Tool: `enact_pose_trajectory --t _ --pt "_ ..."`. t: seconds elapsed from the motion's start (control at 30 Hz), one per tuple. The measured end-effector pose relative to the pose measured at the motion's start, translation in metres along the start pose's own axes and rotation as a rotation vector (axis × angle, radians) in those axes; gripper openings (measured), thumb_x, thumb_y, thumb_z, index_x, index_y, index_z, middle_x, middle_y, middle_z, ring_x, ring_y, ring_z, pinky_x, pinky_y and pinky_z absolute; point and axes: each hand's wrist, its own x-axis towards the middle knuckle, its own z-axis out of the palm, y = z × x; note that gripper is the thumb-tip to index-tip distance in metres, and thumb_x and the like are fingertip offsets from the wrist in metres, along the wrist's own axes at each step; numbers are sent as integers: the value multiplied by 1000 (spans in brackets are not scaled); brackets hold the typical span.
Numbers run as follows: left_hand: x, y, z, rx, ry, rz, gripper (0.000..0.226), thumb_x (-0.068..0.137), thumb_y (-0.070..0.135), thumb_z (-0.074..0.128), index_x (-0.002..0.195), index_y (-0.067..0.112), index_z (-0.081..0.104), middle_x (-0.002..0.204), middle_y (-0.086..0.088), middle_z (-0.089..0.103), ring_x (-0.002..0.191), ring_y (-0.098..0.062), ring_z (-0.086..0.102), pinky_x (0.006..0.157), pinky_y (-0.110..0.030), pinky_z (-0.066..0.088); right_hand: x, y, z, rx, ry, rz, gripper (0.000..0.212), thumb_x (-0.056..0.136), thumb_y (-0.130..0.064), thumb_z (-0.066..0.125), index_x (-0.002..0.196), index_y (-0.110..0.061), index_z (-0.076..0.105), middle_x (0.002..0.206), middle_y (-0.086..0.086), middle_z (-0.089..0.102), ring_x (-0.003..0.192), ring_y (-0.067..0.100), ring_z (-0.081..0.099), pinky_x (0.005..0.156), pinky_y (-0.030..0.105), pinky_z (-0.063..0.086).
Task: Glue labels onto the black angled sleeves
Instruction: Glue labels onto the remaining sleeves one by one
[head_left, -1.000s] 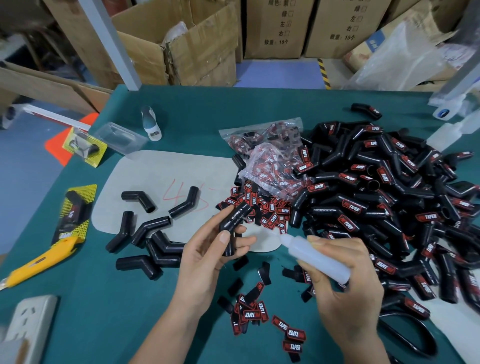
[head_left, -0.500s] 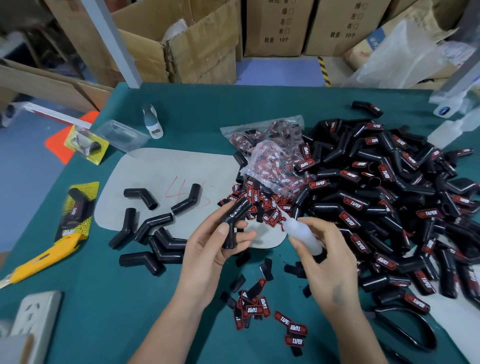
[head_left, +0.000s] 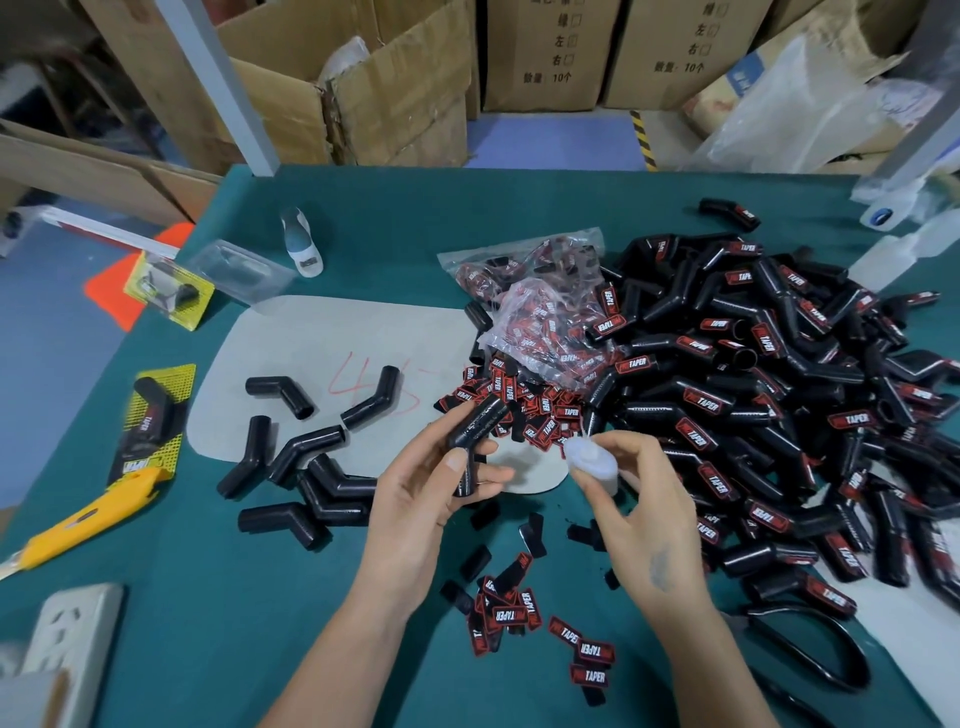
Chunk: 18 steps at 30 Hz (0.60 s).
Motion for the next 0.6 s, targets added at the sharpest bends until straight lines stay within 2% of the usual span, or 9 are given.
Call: enact_pose_trajectory --t 0.07,0.13,0.2,0.27,0.33,0.43,0.5,0.6 --pt "0 0 1 25 10 18 37 100 25 65 136 31 69 117 -16 76 97 -34 77 86 -34 61 -4 -3 -2 21 58 -152 24 99 -34 68 118 -48 61 117 -19 64 111 4 62 82 17 49" --pt "0 0 2 41 24 34 40 96 31 67 136 32 69 118 -15 75 100 -34 77 86 -32 60 -8 -5 -3 -25 110 -308 28 98 -32 66 126 -34 66 115 -15 60 108 4 62 84 11 45" --pt "1 0 1 53 39 45 41 95 32 68 136 32 69 119 -15 75 101 -33 77 87 -32 60 -11 -5 -3 -97 128 -361 34 97 -35 66 130 -28 67 115 -15 59 105 0 61 83 9 45" --pt "2 -1 1 65 59 47 42 94 33 69 136 33 69 120 -15 75 102 -34 77 88 -32 60 -12 -8 -3 -118 143 -325 36 95 -41 67 129 -31 64 117 -23 62 106 -7 61 84 8 46" --pt "2 -2 0 66 82 41 42 93 34 70 135 34 70 120 -15 75 102 -34 77 88 -32 60 -13 -10 -3 -111 166 -299 31 94 -44 66 122 -32 64 116 -27 65 104 -8 63 81 15 49" --pt "2 -2 2 73 88 54 42 93 34 69 135 35 70 122 -13 76 104 -34 76 90 -31 60 -14 -8 -5 -160 211 -402 28 97 -35 66 116 -16 72 113 -12 71 101 3 67 77 28 54" --pt "1 -2 3 79 93 71 39 96 31 69 134 36 70 121 -12 76 105 -33 76 90 -30 60 -14 -7 -6 -197 229 -436 26 98 -31 66 115 -12 73 112 -7 72 97 11 69 75 32 55" --pt "2 -3 4 102 111 84 38 99 20 63 132 38 72 118 -12 77 104 -33 77 90 -30 60 -14 -8 -6 -203 245 -436 26 99 -31 64 117 -14 72 111 -6 71 95 13 69 73 33 55"
